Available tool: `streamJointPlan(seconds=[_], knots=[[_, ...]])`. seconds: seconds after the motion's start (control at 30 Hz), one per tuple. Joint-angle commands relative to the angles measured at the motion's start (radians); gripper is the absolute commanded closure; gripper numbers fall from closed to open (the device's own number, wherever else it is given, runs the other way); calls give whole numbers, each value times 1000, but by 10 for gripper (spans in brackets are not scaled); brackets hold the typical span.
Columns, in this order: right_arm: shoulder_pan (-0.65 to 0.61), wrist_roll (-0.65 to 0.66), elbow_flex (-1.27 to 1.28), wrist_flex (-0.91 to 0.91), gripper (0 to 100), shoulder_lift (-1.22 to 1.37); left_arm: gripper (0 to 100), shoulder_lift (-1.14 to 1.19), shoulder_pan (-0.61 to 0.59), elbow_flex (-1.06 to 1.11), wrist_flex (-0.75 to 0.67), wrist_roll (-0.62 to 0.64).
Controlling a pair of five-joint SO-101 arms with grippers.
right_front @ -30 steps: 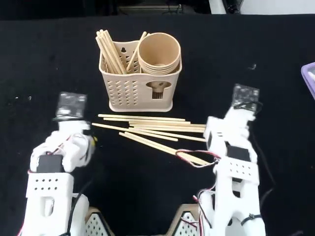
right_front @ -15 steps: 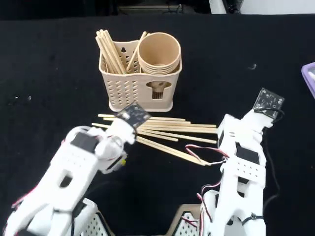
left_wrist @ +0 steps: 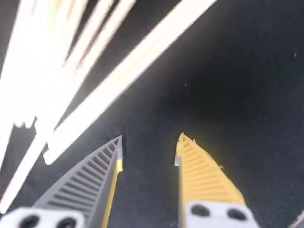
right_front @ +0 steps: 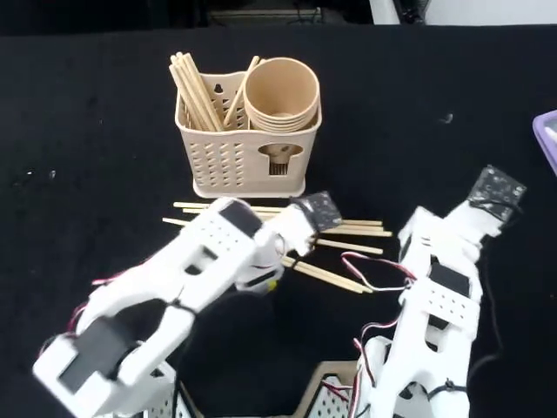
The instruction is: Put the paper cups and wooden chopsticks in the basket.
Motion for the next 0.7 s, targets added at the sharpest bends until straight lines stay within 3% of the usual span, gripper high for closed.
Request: streamJointPlan(seconds=[0.0, 0.33, 0.67], knots=[[29, -12, -27, -23, 843, 1, 808, 97, 19, -157, -18, -54], [29, -12, -31, -23, 843, 1, 812, 379, 28, -403, -9, -97], [17, -12, -28, -23, 843, 1, 820, 454, 58, -409, -8, -97]])
